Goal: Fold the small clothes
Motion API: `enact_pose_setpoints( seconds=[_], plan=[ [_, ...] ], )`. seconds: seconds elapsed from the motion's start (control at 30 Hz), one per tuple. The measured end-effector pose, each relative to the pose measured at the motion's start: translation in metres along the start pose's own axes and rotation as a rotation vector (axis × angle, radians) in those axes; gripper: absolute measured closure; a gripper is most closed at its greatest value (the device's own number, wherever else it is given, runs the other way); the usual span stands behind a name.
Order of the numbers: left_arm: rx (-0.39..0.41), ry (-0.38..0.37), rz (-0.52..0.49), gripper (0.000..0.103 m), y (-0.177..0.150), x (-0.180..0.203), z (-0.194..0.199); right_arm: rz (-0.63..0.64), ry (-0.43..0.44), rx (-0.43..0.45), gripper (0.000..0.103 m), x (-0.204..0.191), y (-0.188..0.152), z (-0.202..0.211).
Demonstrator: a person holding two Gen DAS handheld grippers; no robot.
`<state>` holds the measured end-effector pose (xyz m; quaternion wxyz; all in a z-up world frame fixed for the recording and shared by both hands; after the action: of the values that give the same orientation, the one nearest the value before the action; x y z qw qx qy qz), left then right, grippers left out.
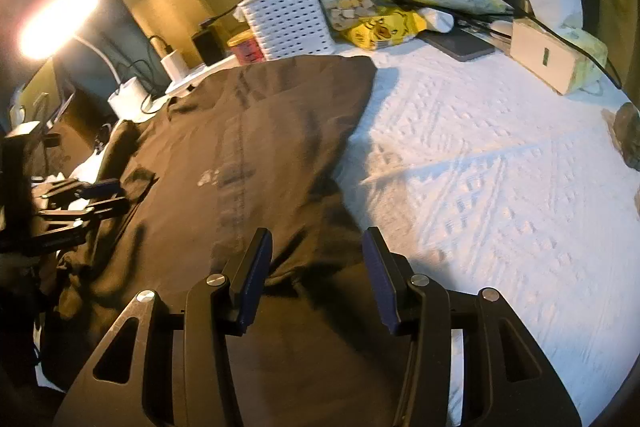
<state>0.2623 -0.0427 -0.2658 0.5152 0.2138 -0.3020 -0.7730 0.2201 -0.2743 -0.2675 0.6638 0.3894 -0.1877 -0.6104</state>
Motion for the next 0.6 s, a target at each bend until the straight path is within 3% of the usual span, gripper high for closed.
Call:
enact_pose_setpoints(
  seconds=[0.13, 0.2, 0.27, 0.5, 0.6],
  plan=[
    [-0.002, 0.007, 0.019, 0.068, 0.003, -0.006, -0.010, -0.011, -0.004, -0.007, 0.053, 0.007, 0.001, -0.006],
    [0.007, 0.011, 0.017, 0.092, 0.006, -0.006, -0.012, -0.017, -0.005, -0.015, 0.053, 0.009, -0.001, -0.010],
    [0.022, 0.012, 0.015, 0.101, 0.010, -0.006, -0.014, -0.015, -0.004, -0.011, 0.053, 0.010, 0.000, -0.012],
    [0.123, -0.063, 0.054, 0.101, 0.034, 0.005, -0.007, -0.017, -0.001, -0.009, 0.053, 0.010, 0.001, -0.013],
    [0.087, -0.109, 0.041, 0.100, 0.034, 0.016, -0.012, -0.015, -0.008, -0.010, 0.053, 0.009, 0.002, -0.013]
  ],
)
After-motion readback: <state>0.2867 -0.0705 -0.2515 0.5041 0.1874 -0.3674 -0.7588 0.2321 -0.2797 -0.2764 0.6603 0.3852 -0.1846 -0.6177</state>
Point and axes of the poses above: each gripper's, at about its wrist camera, not at the fingertips, and z roughly against the way its jaws point, x to its right, y to its top, the point moved 9 cm from there along -z, roughly the way its jaws point, and after that the axes turned 10 degrees about x, right-handed, at the moved point
